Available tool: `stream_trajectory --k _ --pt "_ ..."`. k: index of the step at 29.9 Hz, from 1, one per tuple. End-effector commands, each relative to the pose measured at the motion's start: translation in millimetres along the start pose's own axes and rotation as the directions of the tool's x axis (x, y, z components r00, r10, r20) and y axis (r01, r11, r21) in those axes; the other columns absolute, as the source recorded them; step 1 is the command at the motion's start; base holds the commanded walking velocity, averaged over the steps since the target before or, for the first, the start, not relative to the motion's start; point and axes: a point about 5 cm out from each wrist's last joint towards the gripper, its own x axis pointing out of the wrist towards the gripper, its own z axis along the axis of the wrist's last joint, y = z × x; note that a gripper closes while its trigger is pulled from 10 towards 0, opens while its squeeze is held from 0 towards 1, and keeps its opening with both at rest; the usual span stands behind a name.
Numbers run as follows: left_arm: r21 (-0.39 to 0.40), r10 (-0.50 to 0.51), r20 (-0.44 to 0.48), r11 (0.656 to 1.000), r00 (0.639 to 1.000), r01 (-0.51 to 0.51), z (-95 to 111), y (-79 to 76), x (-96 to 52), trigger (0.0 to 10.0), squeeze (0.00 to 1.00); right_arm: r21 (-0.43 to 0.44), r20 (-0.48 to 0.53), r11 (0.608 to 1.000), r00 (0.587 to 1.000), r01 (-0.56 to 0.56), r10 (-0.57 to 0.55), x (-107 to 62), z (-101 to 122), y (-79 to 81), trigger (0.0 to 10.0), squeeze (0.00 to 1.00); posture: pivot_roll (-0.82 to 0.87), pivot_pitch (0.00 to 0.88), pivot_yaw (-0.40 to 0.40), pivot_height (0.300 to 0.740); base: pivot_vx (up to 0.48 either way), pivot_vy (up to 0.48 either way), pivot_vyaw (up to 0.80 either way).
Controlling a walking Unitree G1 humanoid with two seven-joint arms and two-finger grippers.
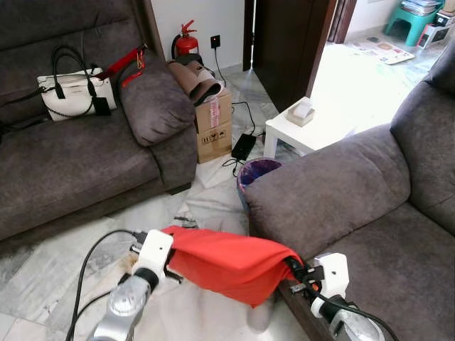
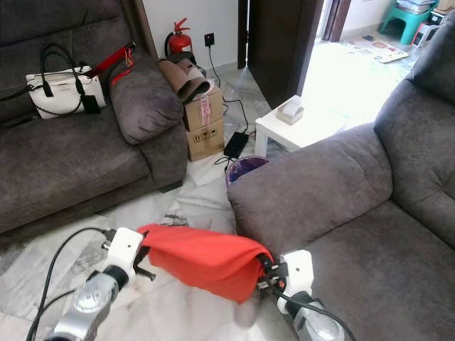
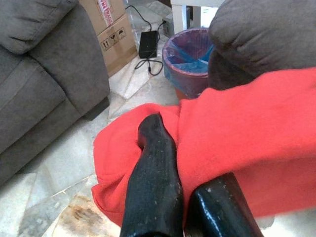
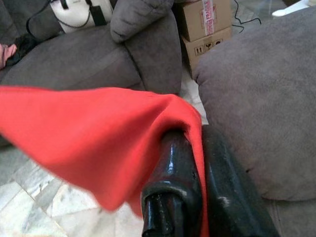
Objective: Move the pillow to the sofa from floor
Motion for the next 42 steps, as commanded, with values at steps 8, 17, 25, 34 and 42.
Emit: stream_trajectory --k 8,17,25,34,42 --pt "0.014 0.056 0.063 0.998 0.996 -0.057 16.9 18.8 0.2 10.0 0.00 0.020 0.088 1.000 0.996 0.022 -0.023 7.1 14.4 -5.8 10.0 0.00 -0.02 0.137 0.088 0.740 0.000 0.000 -0.50" --pt "0.051 0.052 0.066 0.997 0.996 -0.056 18.6 14.7 -0.8 10.0 0.00 0.042 0.086 0.998 0.995 0.050 -0.053 11.2 9.4 -0.6 10.0 0.00 -0.01 0.120 0.081 0.740 0.000 -0.133 -0.80" --pt "0.016 0.052 0.069 0.998 0.996 -0.054 21.1 11.3 -0.1 10.0 0.00 0.053 0.085 0.995 0.993 0.082 -0.087 8.7 8.3 -6.2 10.0 0.00 -0.01 0.125 0.067 0.740 0.000 -0.210 -0.80" --pt "0.032 0.040 0.075 0.999 0.996 -0.042 24.6 9.3 4.2 10.0 0.00 0.046 0.109 0.990 0.985 0.132 -0.137 8.5 15.9 -16.2 10.0 0.00 -0.04 0.137 0.065 0.740 0.000 0.000 -0.80" --pt "0.020 0.037 0.089 0.999 0.995 -0.039 28.9 10.5 6.7 10.0 0.00 0.050 0.103 0.989 0.984 0.140 -0.145 8.4 12.9 -14.8 10.0 0.00 -0.04 0.141 0.063 0.740 0.000 0.000 -0.80"
